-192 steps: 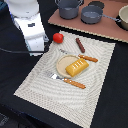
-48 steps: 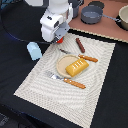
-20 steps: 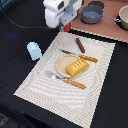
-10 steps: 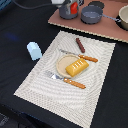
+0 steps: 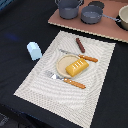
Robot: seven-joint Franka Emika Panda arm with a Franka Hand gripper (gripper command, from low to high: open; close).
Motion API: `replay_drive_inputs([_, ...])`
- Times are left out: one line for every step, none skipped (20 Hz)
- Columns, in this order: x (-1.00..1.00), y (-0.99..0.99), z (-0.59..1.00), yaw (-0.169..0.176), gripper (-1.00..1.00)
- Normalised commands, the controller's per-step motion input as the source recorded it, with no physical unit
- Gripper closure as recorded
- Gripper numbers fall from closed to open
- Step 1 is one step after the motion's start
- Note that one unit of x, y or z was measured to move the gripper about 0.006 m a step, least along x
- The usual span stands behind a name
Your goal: Interact with the objects in diverse but meaningful ways.
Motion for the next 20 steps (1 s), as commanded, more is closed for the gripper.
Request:
replay_drive_inputs([0.91, 0.34, 0.14, -0.005, 1.00])
replay_drive_inputs([0.91, 0.32, 0.10, -0.011, 1.00])
replay_drive_inputs([0.91, 0.33, 0.06, -0.010, 1.00])
replay_drive_inputs([0.91, 0.31, 0.02, -0.015, 1.00])
replay_drive_inputs([0.92, 0.31, 0.00, -0.017, 1.00])
replay_drive_inputs([0.94, 0.33, 0.00, -0.015, 1.00])
replay_drive_inputs([0.94, 0.34, 0.00, -0.013, 1.00])
replay_drive_inputs([0.94, 0.37, 0.00, -0.010, 1.00])
replay_drive_inputs([0.95, 0.38, 0.00, -0.006, 1.00])
replay_drive_inputs([0.95, 0.37, 0.00, -0.010, 1.00])
replay_drive_inputs([0.97, 0.37, 0.00, -0.006, 1.00])
replay_drive_inputs([0.96, 0.36, 0.00, -0.010, 1.00])
replay_drive_inputs([0.97, 0.36, 0.00, -0.009, 1.00])
replay_drive_inputs([0.96, 0.35, 0.00, -0.012, 1.00])
replay_drive_inputs([0.96, 0.37, 0.00, -0.011, 1.00])
replay_drive_inputs([0.95, 0.37, 0.00, -0.013, 1.00])
replay_drive_inputs([0.94, 0.39, 0.00, -0.012, 1.00])
replay_drive_inputs([0.94, 0.41, 0.00, -0.009, 1.00])
replay_drive_inputs([0.92, 0.45, 0.00, -0.003, 1.00])
replay_drive_inputs([0.89, 0.50, 0.00, -0.002, 1.00])
